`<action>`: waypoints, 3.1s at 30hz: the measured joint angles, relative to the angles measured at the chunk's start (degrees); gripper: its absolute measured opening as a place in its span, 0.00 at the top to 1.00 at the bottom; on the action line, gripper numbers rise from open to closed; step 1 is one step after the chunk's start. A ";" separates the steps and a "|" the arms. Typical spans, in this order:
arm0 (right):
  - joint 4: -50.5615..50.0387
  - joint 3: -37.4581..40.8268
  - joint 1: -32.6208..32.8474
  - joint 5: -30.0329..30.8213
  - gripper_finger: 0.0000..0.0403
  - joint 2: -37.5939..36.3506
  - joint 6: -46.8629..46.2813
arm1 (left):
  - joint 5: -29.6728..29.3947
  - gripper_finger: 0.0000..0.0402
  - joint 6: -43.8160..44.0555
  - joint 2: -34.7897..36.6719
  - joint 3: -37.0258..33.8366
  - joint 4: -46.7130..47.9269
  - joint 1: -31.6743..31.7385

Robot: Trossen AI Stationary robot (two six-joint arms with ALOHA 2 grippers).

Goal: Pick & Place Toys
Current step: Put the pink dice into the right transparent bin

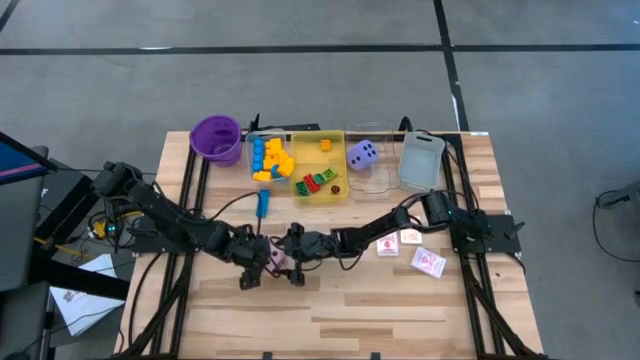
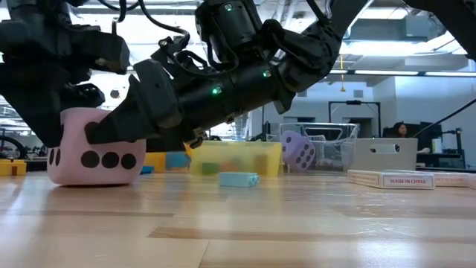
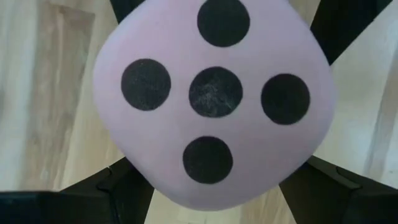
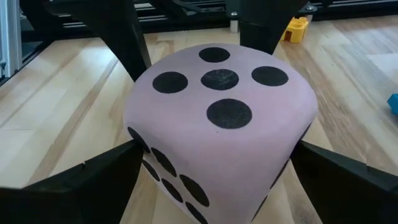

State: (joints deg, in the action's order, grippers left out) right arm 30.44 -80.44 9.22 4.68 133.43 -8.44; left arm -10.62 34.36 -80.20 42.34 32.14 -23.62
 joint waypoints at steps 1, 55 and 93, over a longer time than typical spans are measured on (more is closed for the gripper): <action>-0.02 0.00 0.03 0.06 0.01 0.00 -0.09 | 0.77 0.26 -0.92 0.00 -0.04 -0.11 0.37; -10.21 -8.14 -1.54 -0.32 0.32 -0.02 -2.68 | 8.51 0.26 25.86 31.79 -0.06 18.93 5.68; -20.40 -8.15 1.63 -11.29 0.03 -0.20 -15.57 | 16.08 0.26 7.48 15.98 -0.10 29.30 3.20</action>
State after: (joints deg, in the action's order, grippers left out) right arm 10.03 -88.60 10.85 -6.61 133.23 -24.01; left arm 5.46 41.84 -64.23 42.24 61.43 -20.42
